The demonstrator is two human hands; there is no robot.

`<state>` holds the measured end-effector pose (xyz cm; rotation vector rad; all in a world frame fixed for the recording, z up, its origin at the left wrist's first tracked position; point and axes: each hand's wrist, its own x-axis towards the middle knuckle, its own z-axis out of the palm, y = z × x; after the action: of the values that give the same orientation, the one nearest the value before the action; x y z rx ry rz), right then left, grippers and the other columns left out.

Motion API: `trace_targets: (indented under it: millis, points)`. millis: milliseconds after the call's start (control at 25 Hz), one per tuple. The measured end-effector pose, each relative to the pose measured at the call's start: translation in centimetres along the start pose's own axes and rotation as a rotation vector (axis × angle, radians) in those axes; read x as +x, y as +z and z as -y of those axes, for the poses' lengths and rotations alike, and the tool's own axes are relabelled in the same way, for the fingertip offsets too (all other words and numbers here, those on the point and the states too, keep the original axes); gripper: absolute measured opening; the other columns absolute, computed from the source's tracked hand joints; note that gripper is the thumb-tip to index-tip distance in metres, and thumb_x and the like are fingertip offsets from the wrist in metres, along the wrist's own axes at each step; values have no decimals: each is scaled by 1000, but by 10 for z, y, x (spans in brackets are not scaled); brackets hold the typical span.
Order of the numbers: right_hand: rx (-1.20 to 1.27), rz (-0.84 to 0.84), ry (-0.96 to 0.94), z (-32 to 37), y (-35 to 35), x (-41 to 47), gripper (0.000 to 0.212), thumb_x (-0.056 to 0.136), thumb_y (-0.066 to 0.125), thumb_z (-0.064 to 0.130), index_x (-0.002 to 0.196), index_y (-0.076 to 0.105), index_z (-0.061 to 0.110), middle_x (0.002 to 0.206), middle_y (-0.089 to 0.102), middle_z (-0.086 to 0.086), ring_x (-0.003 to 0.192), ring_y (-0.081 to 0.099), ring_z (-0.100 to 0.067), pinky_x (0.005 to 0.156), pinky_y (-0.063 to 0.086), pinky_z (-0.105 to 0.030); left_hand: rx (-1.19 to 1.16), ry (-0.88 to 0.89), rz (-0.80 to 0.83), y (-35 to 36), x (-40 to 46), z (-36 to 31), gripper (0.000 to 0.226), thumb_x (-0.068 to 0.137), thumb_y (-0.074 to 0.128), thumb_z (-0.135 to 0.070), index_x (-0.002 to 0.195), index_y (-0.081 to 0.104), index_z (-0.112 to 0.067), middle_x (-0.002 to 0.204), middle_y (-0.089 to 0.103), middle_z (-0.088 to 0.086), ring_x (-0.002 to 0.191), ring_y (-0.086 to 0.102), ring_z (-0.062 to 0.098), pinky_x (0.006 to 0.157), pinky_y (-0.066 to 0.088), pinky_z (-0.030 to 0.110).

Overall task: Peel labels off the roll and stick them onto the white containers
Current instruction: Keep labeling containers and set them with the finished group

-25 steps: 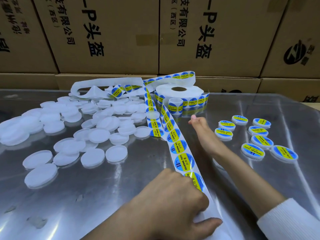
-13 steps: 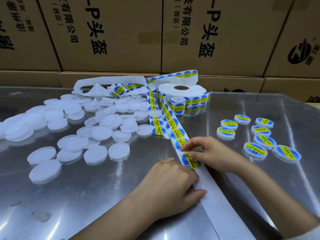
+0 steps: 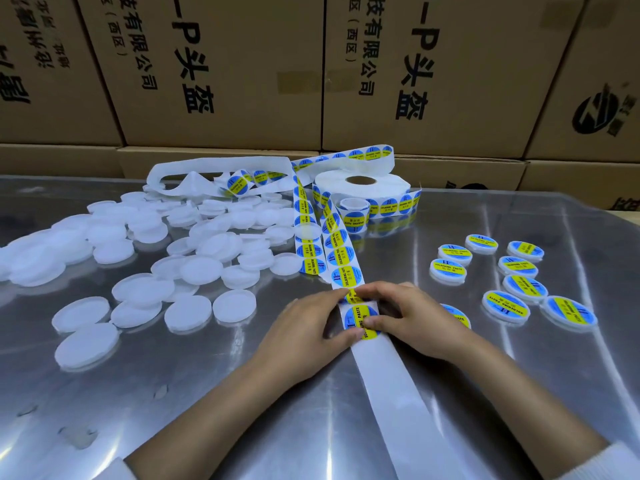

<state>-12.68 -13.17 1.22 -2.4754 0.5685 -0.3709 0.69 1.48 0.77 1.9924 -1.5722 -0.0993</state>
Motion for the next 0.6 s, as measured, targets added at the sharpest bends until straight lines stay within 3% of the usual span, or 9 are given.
trace_targets:
  millis: [80,280,440,600]
  points:
    - [-15,-34,1,0,2,0,40,84,67,33,121,55,42,107,60,2,105,46,-2,92,43,-27,15,-5,0,1,2,2,53,85,59,-50,134,47,-34,126,56,-15,117,49,4,99,40,33]
    - [-89,-92,-57,5,4,-1,26,85,67,32,109,62,40,70,54,7,81,42,0,72,42,-28,5,1,-29,3,3,5,38,85,61,-48,119,60,-32,114,61,-16,107,54,4,92,43,34]
    - [-114,-132,-66,9,4,-3,18,83,68,35,100,63,37,66,52,11,79,45,-2,69,43,-31,-21,-16,-69,4,3,6,33,82,66,-45,109,66,-27,104,65,-12,97,57,6,86,45,36]
    - [-89,-135,-79,15,4,-6,20,83,68,28,100,63,38,62,51,9,63,45,-2,58,35,-27,-30,-25,-62,5,3,5,31,82,64,-45,109,67,-30,110,64,-16,102,57,3,88,45,37]
